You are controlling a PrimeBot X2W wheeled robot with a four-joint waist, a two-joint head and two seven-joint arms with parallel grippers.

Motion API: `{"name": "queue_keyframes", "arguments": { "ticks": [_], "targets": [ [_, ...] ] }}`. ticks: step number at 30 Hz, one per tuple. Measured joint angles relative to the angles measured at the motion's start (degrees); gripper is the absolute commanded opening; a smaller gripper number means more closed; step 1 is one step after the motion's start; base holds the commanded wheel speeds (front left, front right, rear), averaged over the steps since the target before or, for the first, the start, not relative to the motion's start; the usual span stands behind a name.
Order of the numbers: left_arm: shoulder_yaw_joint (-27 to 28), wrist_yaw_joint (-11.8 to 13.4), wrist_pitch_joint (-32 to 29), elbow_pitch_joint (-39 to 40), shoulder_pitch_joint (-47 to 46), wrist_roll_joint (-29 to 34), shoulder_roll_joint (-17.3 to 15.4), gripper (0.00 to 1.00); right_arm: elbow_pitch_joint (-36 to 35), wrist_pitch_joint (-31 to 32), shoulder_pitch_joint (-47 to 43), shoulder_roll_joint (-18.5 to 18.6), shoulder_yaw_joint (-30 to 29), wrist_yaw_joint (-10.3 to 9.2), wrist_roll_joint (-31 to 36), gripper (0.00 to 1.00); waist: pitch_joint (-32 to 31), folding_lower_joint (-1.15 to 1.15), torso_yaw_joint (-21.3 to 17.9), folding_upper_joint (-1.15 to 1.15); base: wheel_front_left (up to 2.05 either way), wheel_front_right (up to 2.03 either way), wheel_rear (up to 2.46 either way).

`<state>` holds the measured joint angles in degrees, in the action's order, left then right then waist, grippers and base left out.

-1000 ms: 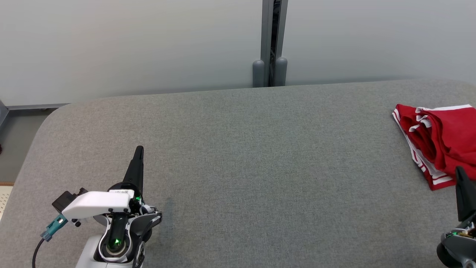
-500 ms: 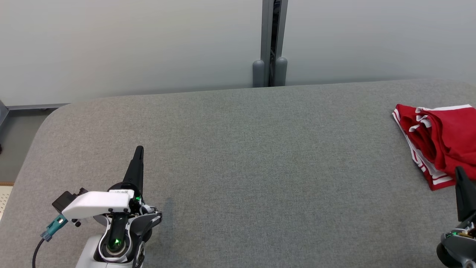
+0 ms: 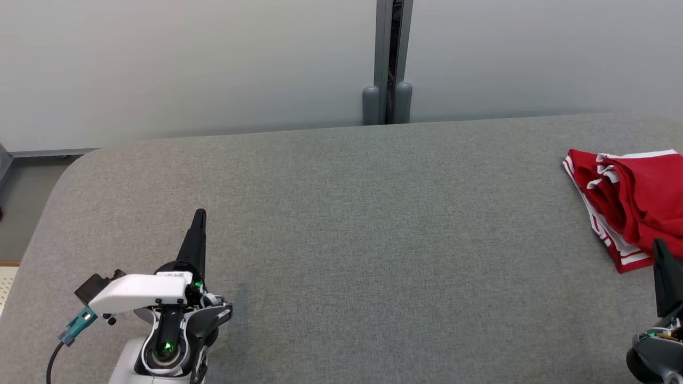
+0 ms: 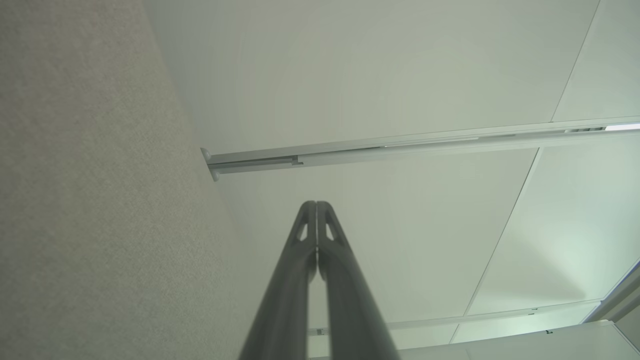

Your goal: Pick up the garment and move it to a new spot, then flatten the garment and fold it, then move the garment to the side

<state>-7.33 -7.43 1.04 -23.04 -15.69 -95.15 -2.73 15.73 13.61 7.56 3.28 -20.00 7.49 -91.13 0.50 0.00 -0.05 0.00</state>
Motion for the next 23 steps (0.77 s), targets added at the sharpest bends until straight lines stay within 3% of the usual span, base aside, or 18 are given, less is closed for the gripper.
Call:
{"name": "queue_keyframes", "arguments": {
  "ticks": [23],
  "targets": [
    [-0.01,0.0,0.0,0.0,0.0,0.0,0.0,0.0,0.0,0.08,0.04,-0.07,-0.1,0.0,0.27,0.0,0.0,0.0,0.0,0.0,0.0,0.0,0.0]
  ]
}}
